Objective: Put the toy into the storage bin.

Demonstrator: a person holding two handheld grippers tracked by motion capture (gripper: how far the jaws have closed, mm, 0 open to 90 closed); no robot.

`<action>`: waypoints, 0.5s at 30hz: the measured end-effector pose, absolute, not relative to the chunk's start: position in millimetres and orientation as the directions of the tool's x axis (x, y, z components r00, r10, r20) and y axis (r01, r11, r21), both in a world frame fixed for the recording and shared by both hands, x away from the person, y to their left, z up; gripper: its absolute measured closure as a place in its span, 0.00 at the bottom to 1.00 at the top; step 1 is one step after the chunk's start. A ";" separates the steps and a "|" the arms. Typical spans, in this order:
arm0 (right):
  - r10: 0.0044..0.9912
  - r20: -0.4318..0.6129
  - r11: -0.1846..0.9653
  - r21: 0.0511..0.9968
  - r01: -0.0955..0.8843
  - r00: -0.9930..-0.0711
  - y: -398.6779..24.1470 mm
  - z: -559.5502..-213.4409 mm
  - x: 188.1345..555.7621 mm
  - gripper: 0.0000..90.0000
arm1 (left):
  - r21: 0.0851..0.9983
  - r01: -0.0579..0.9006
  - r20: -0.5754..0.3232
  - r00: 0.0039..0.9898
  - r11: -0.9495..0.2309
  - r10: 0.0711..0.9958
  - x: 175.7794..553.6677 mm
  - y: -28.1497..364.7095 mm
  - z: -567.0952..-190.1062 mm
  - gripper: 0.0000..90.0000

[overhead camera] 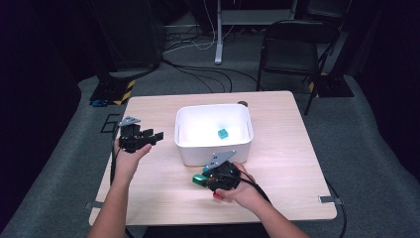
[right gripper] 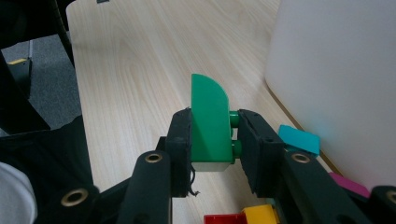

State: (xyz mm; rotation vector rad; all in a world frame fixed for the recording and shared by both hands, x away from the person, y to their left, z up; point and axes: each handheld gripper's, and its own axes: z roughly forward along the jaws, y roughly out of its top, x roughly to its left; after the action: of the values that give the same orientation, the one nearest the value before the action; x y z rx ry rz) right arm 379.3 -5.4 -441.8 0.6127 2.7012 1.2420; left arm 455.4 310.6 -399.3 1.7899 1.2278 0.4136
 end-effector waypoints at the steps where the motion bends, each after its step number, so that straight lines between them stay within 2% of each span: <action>1: 0.401 0.073 0.582 0.749 0.316 -0.913 -5.8 -440.9 379.0 0.74 | 0.815 0.570 -0.205 0.450 -0.103 0.869 455.3 310.6 -399.4 0.51; 15: 0.389 0.092 0.561 0.765 0.315 -0.917 -13.4 -418.6 379.2 0.74 | 0.813 0.572 -0.202 0.451 -0.108 0.869 455.3 310.5 -399.7 0.51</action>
State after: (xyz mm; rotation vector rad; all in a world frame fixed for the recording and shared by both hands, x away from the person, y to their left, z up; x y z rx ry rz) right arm 379.2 -13.4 -418.6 0.6100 2.6975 1.2953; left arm 455.3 310.5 -399.7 1.7961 1.2298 0.4119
